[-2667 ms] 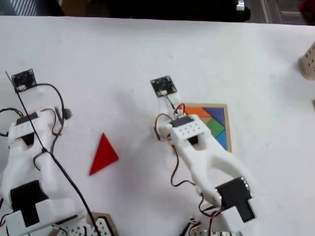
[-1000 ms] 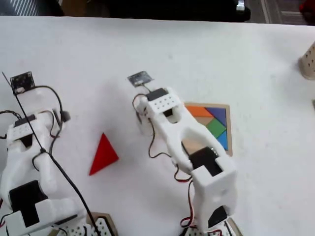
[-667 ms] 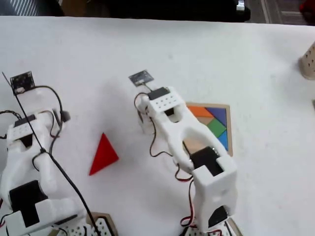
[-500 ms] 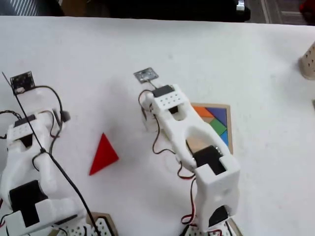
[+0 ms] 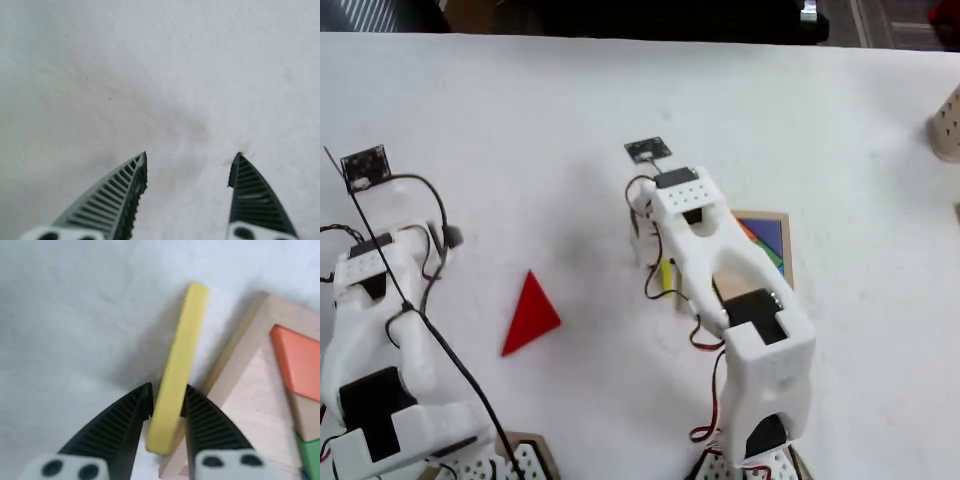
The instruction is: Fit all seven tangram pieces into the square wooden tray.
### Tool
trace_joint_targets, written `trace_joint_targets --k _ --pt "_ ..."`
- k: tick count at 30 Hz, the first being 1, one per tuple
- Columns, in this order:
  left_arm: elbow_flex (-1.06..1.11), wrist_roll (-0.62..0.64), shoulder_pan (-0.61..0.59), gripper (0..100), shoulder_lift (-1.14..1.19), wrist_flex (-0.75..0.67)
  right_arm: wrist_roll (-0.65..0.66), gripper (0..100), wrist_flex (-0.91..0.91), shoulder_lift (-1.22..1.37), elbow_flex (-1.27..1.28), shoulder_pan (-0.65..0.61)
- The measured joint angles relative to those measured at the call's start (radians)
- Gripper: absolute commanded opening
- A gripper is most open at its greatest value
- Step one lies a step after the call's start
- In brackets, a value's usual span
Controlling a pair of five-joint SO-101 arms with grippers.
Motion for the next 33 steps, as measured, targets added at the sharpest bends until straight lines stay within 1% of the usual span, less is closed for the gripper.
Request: trace_joint_targets --k 3,4,11,14,18,22,25,27,29,33 --pt "0.0 0.0 0.0 27 0.0 0.0 0.0 0.9 0.0 0.0 0.0 0.003" --pt "0.0 0.0 0.0 27 0.0 0.0 0.0 2.2 0.0 0.0 0.002 0.008" --pt "0.0 0.0 0.0 27 0.0 0.0 0.0 1.8 0.064 -0.035 0.017 0.008" --pt "0.0 0.0 0.0 27 0.0 0.0 0.0 1.8 0.084 -0.124 0.081 0.006" --pt "0.0 0.0 0.0 27 0.0 0.0 0.0 1.8 0.087 -0.315 0.221 0.014" --pt "0.0 0.0 0.0 27 0.0 0.0 0.0 1.8 0.044 -0.523 0.361 0.06" --pt "0.0 0.0 0.0 27 0.0 0.0 0.0 1.8 -0.025 -0.615 0.445 0.124" --pt "0.0 0.0 0.0 27 0.0 0.0 -0.002 1.9 -0.078 -0.626 0.489 0.166" --pt "0.0 0.0 0.0 27 0.0 0.0 -0.044 2.1 -0.121 -0.62 0.508 0.189" --pt "0.0 0.0 0.0 27 0.0 0.0 -0.124 2.1 -0.18 -0.543 0.512 0.186"
